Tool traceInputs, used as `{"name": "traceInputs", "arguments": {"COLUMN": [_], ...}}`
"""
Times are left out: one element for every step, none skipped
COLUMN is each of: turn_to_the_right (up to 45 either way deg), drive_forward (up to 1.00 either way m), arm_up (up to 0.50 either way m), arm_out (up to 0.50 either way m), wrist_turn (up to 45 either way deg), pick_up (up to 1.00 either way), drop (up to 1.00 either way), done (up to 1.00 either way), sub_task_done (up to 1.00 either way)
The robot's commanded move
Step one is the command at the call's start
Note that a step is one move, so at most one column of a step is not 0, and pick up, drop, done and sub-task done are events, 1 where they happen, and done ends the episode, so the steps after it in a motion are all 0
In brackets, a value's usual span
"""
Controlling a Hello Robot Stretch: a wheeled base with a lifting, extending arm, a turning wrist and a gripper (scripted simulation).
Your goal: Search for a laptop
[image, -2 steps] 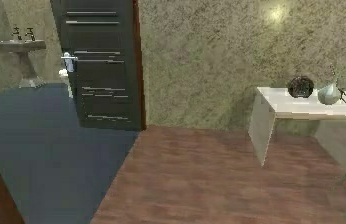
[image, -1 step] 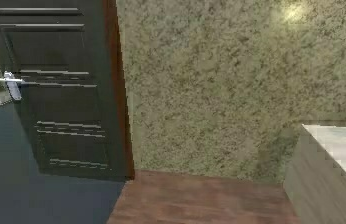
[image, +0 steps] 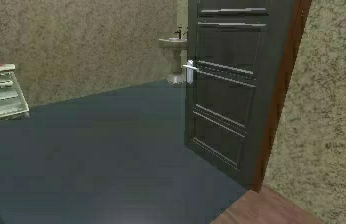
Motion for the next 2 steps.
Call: {"name": "traceInputs", "arguments": {"turn_to_the_right": [-9.0, 0.0], "drive_forward": [0.00, 1.00], "arm_up": [0.00, 0.00], "arm_out": [0.00, 0.00], "wrist_turn": [0.0, 0.0], "pick_up": [0.00, 0.00], "drop": [0.00, 0.00], "done": [0.00, 0.00], "sub_task_done": [0.00, 0.00]}}
